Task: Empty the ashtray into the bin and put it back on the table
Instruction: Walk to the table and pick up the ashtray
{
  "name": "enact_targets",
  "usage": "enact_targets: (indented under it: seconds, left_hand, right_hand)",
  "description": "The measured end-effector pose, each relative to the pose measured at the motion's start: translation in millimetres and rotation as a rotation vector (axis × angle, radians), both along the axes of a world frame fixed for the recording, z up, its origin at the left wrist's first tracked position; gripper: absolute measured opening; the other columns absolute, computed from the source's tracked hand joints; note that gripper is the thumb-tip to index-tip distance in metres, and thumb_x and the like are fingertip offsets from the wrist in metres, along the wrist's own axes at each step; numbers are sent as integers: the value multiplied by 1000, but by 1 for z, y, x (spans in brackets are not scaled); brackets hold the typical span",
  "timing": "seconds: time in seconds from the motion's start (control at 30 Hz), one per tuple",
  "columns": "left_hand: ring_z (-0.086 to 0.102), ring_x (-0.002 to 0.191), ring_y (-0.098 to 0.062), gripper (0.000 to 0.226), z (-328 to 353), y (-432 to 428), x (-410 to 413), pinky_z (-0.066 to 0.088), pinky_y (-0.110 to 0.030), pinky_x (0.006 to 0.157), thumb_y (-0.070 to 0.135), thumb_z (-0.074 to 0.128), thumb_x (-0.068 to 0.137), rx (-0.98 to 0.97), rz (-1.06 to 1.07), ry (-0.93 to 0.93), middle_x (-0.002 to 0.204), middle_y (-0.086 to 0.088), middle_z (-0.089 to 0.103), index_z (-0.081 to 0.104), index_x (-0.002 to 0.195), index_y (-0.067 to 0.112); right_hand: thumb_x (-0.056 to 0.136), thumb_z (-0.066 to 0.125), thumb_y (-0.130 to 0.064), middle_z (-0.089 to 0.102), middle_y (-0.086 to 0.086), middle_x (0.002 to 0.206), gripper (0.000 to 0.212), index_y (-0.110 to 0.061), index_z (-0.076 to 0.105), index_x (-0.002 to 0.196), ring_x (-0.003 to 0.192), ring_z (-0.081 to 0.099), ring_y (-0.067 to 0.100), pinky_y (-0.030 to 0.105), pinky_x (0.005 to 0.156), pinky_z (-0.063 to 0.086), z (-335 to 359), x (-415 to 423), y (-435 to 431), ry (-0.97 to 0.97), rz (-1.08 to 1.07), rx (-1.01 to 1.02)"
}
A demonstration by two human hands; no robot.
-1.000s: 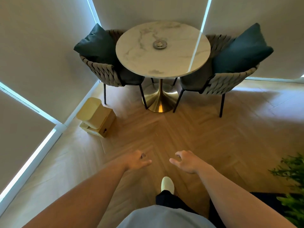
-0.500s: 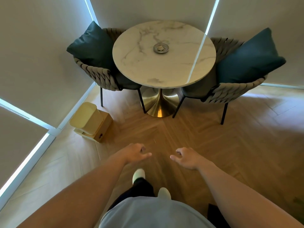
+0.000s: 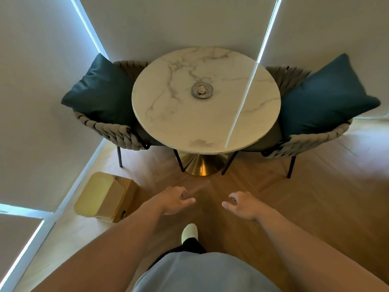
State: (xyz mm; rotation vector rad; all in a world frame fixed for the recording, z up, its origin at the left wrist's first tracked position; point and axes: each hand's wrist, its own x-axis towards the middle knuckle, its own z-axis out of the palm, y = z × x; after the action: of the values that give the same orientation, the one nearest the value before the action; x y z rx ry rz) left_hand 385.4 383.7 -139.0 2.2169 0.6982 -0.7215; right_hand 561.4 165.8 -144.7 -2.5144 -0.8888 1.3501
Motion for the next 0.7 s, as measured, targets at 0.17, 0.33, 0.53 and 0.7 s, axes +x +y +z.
enact_targets:
  seconds: [0.17, 0.33, 0.53, 0.7]
  left_hand:
    - [55, 120, -21, 69, 6, 59, 43, 47, -43, 100, 65, 48, 89, 48, -103, -6, 138, -6, 54, 44, 140, 20]
    - [57, 117, -20, 74, 7, 93, 77, 49, -41, 98, 71, 47, 83, 43, -114, -21, 135, -4, 57, 46, 138, 21]
    - [57, 117, -17, 71, 3, 126, 116, 48, -39, 101, 71, 48, 83, -1, -86, -17, 136, -2, 57, 49, 135, 21]
    - [57, 115, -19, 68, 0, 155, 163, 46, -36, 100, 71, 50, 84, 13, -28, 7, 134, -1, 58, 50, 133, 24]
  right_hand:
    - [90, 48, -66, 40, 7, 153, 75, -21, 39, 149, 140, 38, 26, 44, 110, 39, 0, 30, 51, -4, -39, -7]
    - [89, 47, -68, 41, 7, 153, 78, -20, 39, 149, 140, 39, 25, 42, 108, 39, 0, 63, 89, 0, -46, -13]
    - [91, 47, -65, 45, 7, 151, 77, -14, 40, 149, 136, 44, 25, 36, 106, 40, -5, 109, 129, 13, -2, 15]
    - [95, 45, -61, 44, 8, 153, 75, -11, 38, 150, 136, 45, 26, 34, 106, 38, -6, 160, 163, -2, 85, 40]
